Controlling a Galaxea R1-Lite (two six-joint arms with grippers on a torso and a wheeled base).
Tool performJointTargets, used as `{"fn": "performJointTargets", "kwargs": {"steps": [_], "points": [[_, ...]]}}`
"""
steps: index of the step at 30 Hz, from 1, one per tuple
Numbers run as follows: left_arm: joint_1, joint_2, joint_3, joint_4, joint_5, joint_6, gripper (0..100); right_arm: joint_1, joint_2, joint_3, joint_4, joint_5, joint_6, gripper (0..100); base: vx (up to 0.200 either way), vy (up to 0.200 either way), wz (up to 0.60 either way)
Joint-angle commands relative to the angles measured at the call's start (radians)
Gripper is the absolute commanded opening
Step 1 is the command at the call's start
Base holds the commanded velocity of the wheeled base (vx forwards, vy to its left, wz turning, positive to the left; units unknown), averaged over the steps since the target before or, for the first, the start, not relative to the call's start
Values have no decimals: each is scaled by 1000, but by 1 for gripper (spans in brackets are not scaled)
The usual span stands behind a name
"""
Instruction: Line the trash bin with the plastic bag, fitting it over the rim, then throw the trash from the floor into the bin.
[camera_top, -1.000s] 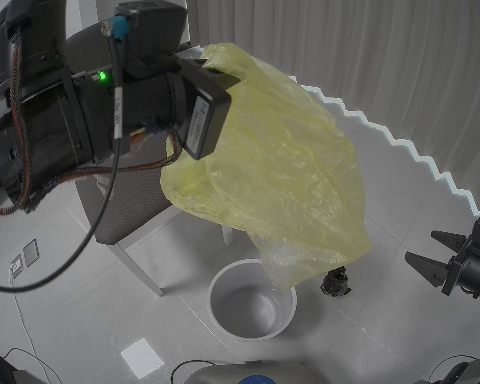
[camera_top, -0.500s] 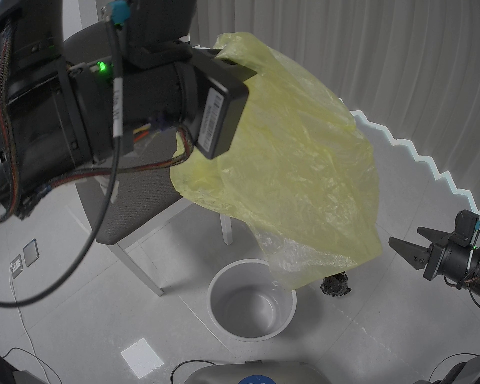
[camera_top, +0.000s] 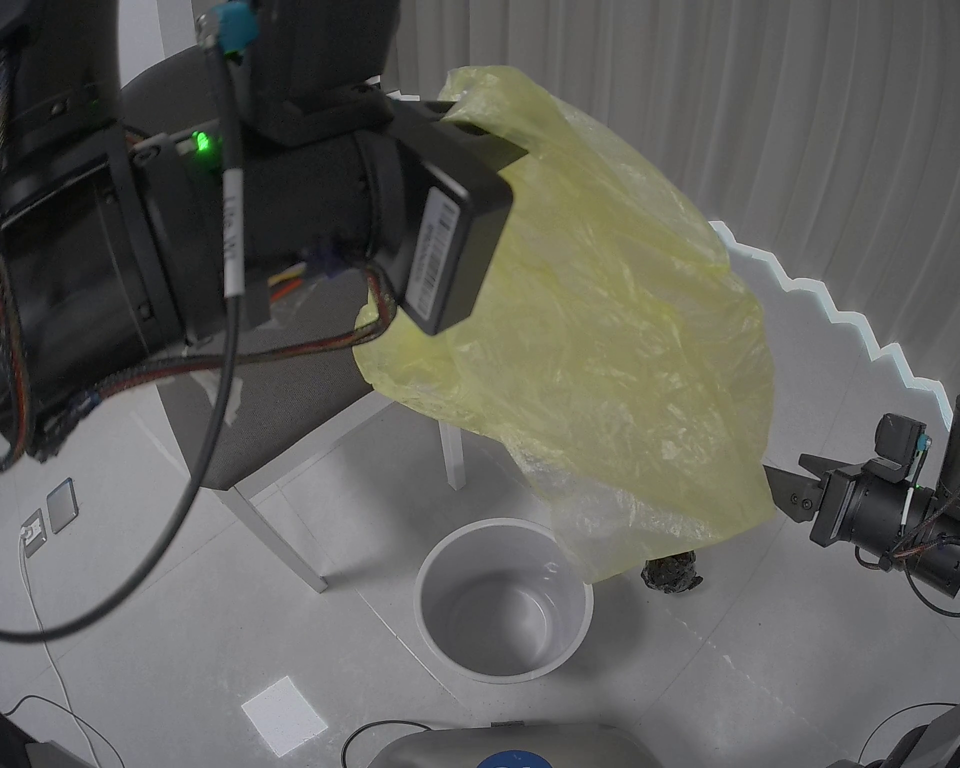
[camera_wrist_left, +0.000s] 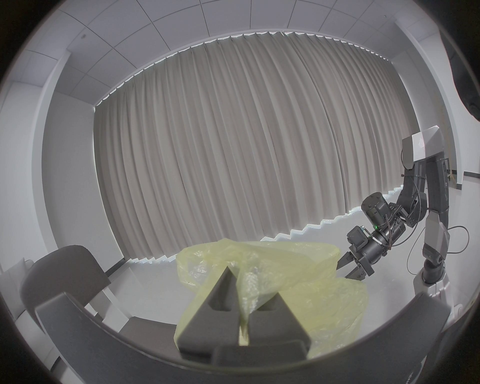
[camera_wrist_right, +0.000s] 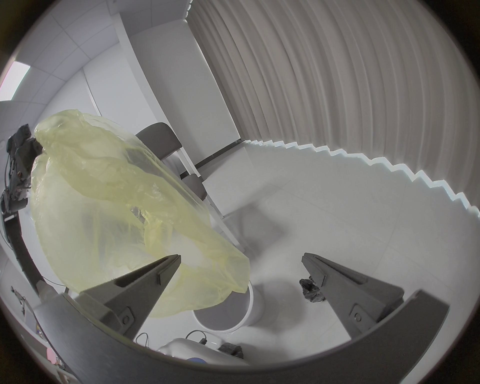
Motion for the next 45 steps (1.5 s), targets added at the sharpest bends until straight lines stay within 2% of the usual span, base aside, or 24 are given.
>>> {"fn": "performJointTargets", "kwargs": {"steps": [1,9,18,22,26,37,45], "points": [[0,-4,3,-1,0,0,0,21,39,1,-18,0,24,100,0,0,0],[-12,-2,3,-7,1,0,0,66,93,-13,-44,10,146,100,0,0,0],[-14,-5,5,-22,0,0,0,90,150,-7,-44,17,166,100,0,0,0],[-12,-9,6,-22,0,0,0,96,155,-11,-44,20,207,100,0,0,0],[-12,-9,6,-31,0,0,0,98,156,-7,-44,23,208,100,0,0,0],[-12,-21,29,-51,0,-1,0,106,153,4,-43,99,216,100,0,0,0],[-12,-21,25,-54,0,0,0,119,167,10,-40,103,228,100,0,0,0]]}}
